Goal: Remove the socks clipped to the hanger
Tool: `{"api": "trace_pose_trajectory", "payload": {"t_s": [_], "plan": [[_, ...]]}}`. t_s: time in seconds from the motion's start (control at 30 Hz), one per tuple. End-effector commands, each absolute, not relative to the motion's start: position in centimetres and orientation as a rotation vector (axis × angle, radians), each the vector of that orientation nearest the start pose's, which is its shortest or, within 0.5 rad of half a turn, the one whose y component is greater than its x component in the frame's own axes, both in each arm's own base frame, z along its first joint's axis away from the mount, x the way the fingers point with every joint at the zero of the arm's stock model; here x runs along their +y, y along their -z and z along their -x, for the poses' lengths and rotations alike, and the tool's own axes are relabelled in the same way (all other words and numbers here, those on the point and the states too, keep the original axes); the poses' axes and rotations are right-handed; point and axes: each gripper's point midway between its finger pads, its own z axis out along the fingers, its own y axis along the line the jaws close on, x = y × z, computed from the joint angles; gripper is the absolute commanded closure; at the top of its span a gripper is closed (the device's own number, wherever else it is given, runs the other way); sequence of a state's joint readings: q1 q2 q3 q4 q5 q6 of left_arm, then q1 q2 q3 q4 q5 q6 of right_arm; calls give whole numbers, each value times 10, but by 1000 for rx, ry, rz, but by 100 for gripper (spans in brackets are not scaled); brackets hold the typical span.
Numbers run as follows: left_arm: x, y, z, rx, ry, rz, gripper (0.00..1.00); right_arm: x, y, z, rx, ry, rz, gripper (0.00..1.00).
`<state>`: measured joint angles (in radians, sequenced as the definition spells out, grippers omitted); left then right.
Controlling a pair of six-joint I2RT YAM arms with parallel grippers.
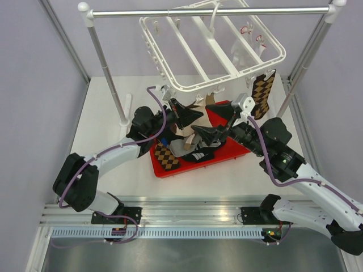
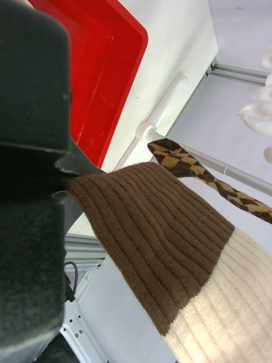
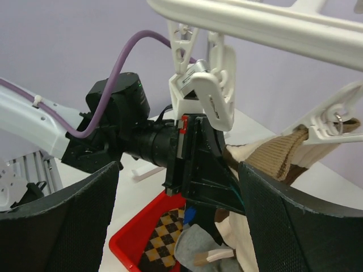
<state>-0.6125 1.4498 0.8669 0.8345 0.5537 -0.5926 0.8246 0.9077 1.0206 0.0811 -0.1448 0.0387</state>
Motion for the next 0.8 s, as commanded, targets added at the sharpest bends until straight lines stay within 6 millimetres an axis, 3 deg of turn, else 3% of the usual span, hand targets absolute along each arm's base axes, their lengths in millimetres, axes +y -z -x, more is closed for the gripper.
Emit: {"api": "trace_pose_trajectory", "payload": {"t_s": [0.0, 0.33, 0.43, 0.6, 0.77], "plan": [[-342, -338, -291, 1334, 1370, -546, 98, 272, -427, -198, 1224, -879, 701, 12], [-340, -338, -293, 1352, 1366, -543, 98, 262, -427, -195, 1236, -836, 716, 11], [-338, -341, -294, 1349, 1361, -537, 98, 255, -418, -203, 1291, -791, 705, 11], [-334, -339, -297, 1357, 1362, -528, 98, 244, -426, -208, 1278, -786, 711, 11], [-334, -340, -296, 1358, 1372, -530, 98, 241, -411, -230, 1338, -764, 727, 11]]}}
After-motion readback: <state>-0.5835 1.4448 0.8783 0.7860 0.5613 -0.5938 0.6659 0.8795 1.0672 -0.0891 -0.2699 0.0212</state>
